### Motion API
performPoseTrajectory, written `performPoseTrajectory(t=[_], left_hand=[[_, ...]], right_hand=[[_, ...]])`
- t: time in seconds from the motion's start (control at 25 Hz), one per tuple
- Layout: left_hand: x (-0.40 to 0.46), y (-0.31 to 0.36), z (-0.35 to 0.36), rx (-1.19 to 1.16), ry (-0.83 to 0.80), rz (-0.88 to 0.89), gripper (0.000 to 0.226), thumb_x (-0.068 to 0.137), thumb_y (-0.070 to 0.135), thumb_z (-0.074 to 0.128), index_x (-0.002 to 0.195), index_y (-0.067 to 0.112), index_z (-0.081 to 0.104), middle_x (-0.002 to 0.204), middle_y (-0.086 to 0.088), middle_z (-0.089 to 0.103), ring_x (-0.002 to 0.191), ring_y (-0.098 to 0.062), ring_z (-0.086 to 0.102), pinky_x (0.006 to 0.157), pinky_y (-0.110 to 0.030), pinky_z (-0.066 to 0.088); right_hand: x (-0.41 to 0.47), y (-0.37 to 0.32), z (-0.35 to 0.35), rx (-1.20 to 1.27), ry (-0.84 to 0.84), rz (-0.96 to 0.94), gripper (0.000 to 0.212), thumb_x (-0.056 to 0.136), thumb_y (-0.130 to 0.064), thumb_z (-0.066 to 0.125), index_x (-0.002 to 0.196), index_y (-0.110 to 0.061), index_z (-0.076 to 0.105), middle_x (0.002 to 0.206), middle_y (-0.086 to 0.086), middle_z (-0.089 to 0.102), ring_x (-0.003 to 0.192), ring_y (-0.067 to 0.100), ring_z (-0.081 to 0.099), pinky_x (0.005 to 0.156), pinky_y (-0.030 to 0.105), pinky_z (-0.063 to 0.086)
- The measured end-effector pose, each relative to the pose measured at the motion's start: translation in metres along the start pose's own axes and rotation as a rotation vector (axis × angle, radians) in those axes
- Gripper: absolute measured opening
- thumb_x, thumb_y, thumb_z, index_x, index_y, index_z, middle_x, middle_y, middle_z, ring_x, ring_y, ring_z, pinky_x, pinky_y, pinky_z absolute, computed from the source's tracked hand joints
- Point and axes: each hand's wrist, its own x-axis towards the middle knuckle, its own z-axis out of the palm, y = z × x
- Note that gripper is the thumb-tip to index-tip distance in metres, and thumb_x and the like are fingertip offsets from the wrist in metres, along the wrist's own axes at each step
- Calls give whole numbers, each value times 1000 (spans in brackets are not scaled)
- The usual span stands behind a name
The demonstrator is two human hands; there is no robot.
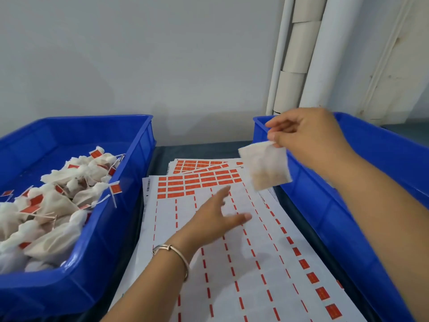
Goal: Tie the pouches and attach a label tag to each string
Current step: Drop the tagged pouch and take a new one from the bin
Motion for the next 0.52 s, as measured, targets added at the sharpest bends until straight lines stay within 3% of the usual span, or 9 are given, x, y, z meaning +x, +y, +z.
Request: performPoseTrajectory(t=[0.08,0.2,0.32,0.4,0.52], left_hand=[[-6,15,-10,-282,180,126,70,62,69,68,122,61,34,129,34,45,119,5,46,93,-22,45],[-1,21,-16,-388,478,148,39,70,48,74,99,54,49,93,46,54,92,23,49,60,2,41],[6,10,-15,-344,550,32,26,75,36,74,84,47,52,75,40,56,80,19,53,52,0,38],[8,-2,-12,-360,543,-63,24,74,36,75,81,46,54,78,35,55,77,9,53,59,-5,36],[13,-16,-10,-368,533,-152,18,75,38,73,75,43,56,78,34,51,76,9,48,62,-8,35]], right_hand=[[-9,1,33,34,-85,20,27,81,-3,70,83,-29,67,74,-14,66,66,-6,63,66,8,49],[-21,14,82,63,-206,93,27,82,-7,70,83,-33,65,81,-11,67,80,5,65,76,22,53],[-24,36,112,116,-243,148,20,84,-13,70,93,-31,71,93,-12,70,86,2,64,79,17,50],[-26,52,120,156,-228,188,23,83,-17,71,87,-40,68,93,-24,63,84,-4,61,78,13,48],[-28,73,131,251,-184,262,24,80,-20,74,80,-44,67,87,-33,60,81,-4,64,74,14,53]])
